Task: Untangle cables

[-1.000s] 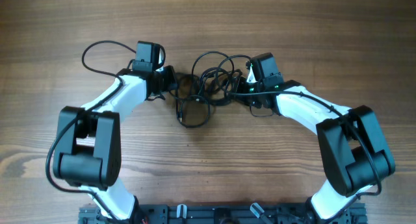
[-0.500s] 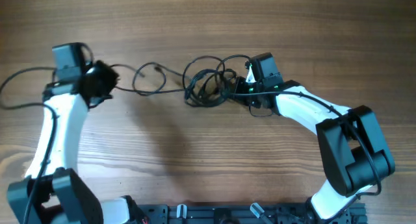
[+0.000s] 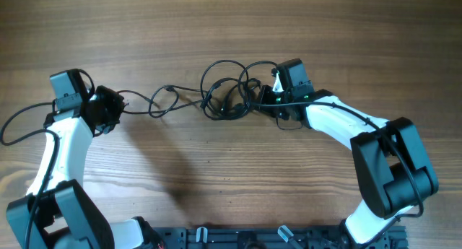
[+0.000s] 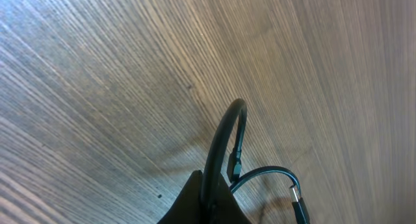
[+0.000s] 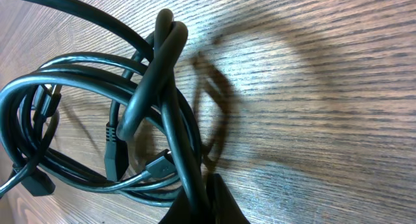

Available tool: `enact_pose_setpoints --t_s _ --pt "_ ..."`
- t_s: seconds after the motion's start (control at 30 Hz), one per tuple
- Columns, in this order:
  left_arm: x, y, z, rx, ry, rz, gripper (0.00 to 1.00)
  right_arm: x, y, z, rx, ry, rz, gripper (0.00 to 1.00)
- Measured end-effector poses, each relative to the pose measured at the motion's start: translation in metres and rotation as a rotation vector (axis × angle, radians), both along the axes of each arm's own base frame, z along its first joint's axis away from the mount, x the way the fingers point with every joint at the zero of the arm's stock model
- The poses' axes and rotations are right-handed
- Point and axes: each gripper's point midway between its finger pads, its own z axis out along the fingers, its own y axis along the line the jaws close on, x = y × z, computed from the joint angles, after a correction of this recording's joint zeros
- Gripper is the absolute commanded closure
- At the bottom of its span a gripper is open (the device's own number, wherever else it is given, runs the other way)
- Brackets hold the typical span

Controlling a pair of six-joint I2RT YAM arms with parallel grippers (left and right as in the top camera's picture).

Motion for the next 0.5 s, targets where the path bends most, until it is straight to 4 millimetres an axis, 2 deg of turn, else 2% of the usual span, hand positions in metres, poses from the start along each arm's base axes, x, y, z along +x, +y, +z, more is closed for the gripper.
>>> enact_pose_setpoints --t_s 0.17,0.33,0.43,0.5 --pt "0.008 -0.015 0.003 0.008 -0.024 -0.048 0.89 0.001 0.000 0.000 0.000 -0.003 -0.001 0.96" --pt "0.021 -0.048 0.008 0.016 -0.067 -0.138 0.80 0.001 -0.001 0.000 -0.002 -0.004 -0.005 0.96" --pt "0.026 -0.060 0.011 0.026 -0.089 -0.183 0.81 0.002 -0.001 0.000 -0.004 -0.005 -0.006 0.96" --pt "0.028 -0.067 0.012 0.031 -0.096 -0.208 0.89 0.002 -0.002 0.000 -0.005 -0.005 -0.007 0.96"
